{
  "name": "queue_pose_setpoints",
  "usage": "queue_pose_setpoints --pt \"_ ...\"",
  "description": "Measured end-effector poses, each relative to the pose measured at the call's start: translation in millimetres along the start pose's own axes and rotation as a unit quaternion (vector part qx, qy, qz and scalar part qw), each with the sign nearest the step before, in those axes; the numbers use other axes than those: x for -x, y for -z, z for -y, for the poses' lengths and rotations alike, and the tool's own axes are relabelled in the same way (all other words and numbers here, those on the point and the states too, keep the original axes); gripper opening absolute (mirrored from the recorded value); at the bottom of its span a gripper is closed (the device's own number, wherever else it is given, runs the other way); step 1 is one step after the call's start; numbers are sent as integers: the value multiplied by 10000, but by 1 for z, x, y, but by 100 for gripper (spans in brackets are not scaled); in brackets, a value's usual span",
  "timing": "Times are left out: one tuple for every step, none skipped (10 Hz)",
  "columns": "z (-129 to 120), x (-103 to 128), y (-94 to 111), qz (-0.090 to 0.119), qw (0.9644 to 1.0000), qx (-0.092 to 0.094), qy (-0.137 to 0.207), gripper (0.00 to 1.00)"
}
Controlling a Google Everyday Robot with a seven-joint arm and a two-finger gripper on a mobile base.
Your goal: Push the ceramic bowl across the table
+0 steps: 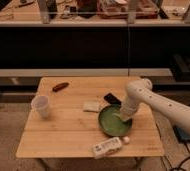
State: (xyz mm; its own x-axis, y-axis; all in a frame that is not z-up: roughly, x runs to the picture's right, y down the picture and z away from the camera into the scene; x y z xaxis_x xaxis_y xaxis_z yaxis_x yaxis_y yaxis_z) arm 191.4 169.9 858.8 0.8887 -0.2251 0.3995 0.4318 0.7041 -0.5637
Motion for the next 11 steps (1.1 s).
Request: queue_pose_setpoints --pt "-2 -1 -1 153 9999 -35 -13 0" --pt "-5 -1 -4 188 9998 0 -19 0" --pt "-6 -2 -7 191 9998 7 -41 0" --pt "-9 -6 -9 173 9998 11 -91 0" --pt "-15 -14 -9 135 9997 36 -186 0" --pt "-18 -18 -9 118 9996 46 -254 0" --pt "-21 -22 -9 64 9995 73 -312 0" --pt "-25 -28 -9 -30 9992 100 -381 0" --pt "-28 -32 -8 -85 9989 102 -440 0" --pt "-30 -35 -8 -114 9987 89 -483 3" --pt "-33 -39 -6 -135 9984 50 -545 12"
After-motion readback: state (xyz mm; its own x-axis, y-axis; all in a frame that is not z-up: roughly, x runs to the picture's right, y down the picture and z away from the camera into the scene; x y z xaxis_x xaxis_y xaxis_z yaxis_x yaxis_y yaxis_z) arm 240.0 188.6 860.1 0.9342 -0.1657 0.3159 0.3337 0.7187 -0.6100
